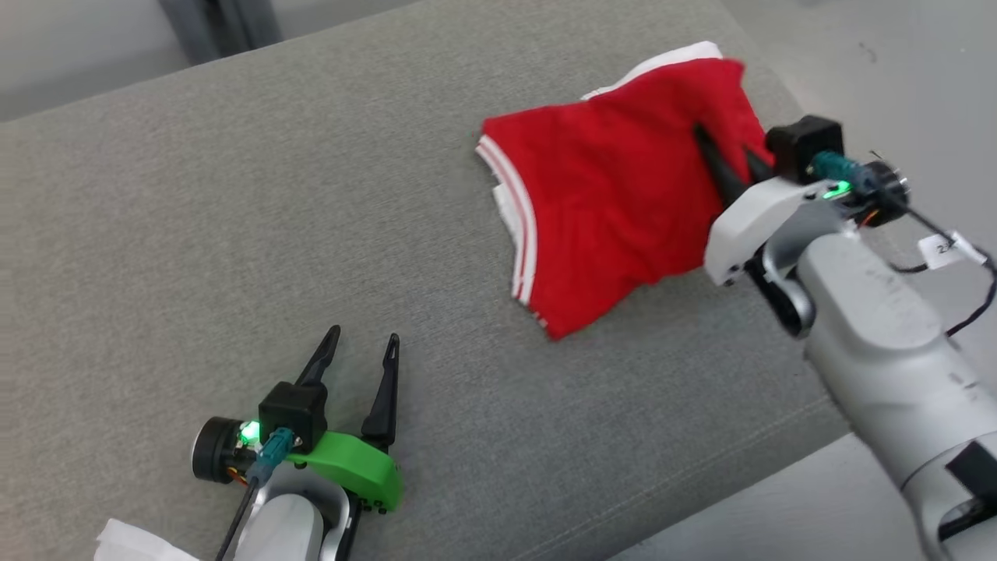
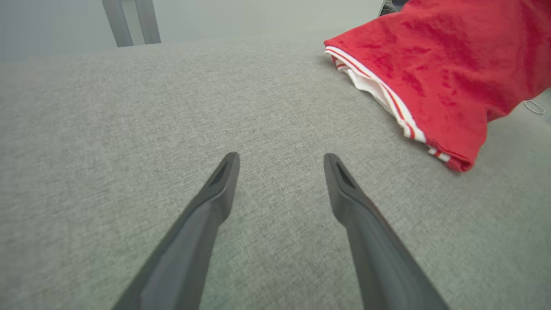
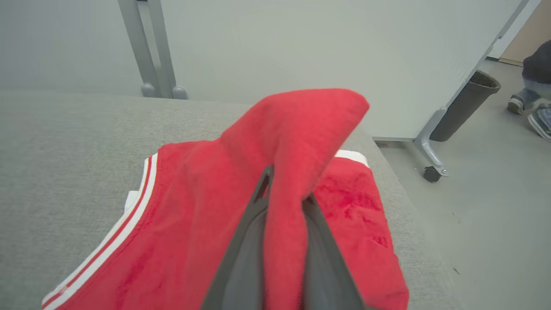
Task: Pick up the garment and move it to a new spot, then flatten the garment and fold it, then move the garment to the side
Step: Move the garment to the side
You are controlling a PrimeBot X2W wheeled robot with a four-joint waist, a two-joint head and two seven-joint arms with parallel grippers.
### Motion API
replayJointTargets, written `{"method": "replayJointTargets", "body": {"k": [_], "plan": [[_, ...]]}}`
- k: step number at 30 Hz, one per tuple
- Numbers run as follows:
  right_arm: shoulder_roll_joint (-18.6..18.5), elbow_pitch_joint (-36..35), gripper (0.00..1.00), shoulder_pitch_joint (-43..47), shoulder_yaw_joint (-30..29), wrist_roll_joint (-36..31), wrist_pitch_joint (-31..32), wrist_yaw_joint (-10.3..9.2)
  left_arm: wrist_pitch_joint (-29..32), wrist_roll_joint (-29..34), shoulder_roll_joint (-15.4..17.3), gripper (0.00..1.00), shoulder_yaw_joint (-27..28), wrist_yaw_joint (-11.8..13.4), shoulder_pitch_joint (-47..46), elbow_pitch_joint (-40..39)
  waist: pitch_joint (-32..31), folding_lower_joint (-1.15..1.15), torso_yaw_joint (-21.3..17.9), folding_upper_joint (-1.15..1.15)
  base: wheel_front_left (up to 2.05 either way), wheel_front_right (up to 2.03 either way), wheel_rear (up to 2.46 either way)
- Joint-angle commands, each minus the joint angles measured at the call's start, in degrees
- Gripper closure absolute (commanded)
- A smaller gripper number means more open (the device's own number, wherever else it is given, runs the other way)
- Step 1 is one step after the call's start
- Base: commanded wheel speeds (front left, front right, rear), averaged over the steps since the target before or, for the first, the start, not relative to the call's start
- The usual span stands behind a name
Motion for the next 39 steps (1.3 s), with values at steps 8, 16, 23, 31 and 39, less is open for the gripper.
{"method": "replayJointTargets", "body": {"k": [8, 16, 23, 31, 39], "plan": [[-14.9, 6.7, 1.00, -8.3, -0.1, -2.5, 4.8, -0.05, 0.1, -0.8, 0.4, 0.00, -0.5, 0.7, -1.7, -0.5, 3.8, 0.00, 10.6, 0.00, 0.00, 0.00, 0.00], [-22.3, 18.1, 0.00, -13.0, -10.4, -8.4, 1.5, -0.06, 0.1, 0.0, 0.4, 0.00, -0.4, 0.8, -2.6, -0.5, 5.7, 0.00, 15.2, 0.00, 0.00, 0.00, 0.00], [-18.7, 20.3, 0.00, -13.8, -25.1, -16.6, -2.9, -0.06, 0.1, 1.1, 0.4, 0.00, 1.6, 1.9, -3.1, -1.0, 5.7, 0.00, 16.3, 0.00, 0.00, 0.00, 0.00], [-1.0, -6.2, 0.00, -0.3, -34.1, -23.3, -2.9, -0.06, 0.1, 0.8, 0.3, 0.00, 5.1, 2.9, -1.4, -2.9, 3.4, 0.00, 16.4, 0.00, 0.00, 0.00, 0.00], [7.9, -18.3, 0.00, 14.7, -28.8, -20.8, -2.9, -0.06, 0.1, 0.4, 0.3, 0.00, 6.3, 4.2, 0.7, -3.8, -0.9, 0.00, 18.6, 0.00, 0.00, 0.00, 0.00]]}}
